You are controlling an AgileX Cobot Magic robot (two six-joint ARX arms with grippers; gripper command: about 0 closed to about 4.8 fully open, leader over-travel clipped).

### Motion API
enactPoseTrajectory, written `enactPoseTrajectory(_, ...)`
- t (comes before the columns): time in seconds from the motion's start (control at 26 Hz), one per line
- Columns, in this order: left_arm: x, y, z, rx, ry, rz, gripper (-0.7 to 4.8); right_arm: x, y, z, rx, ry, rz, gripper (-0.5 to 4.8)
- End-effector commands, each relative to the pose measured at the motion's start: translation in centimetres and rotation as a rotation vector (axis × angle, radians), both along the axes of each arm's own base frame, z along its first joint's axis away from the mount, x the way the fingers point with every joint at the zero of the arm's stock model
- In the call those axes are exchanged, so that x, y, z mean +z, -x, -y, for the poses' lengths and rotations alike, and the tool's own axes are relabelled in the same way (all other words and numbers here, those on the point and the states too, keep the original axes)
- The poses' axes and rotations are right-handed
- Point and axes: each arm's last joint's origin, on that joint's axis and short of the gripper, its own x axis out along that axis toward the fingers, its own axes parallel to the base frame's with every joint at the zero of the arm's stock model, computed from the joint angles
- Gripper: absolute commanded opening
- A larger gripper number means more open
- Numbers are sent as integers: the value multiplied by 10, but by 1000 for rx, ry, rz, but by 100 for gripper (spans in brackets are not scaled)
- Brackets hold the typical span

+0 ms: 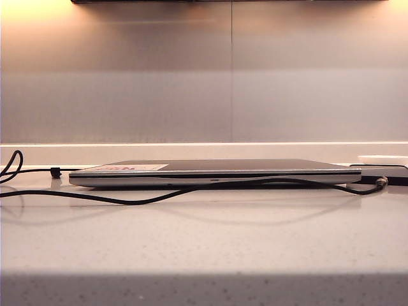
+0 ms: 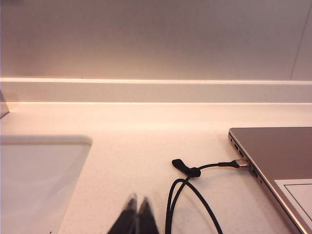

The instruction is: Pick up the charging cable and the phone, plug the charging cable into the charging port on the phone, and finally place them back on the table.

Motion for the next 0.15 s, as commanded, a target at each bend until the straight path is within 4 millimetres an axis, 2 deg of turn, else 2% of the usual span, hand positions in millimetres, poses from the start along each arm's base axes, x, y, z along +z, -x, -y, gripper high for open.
enactPoseTrajectory(0.04,2,0,0,-2,-3,12,-5,3,1,0,-1,1,21,-1)
enactPoseTrajectory(0.15,2,0,0,-2,-3,12,-5,3,1,0,-1,1,22,-1)
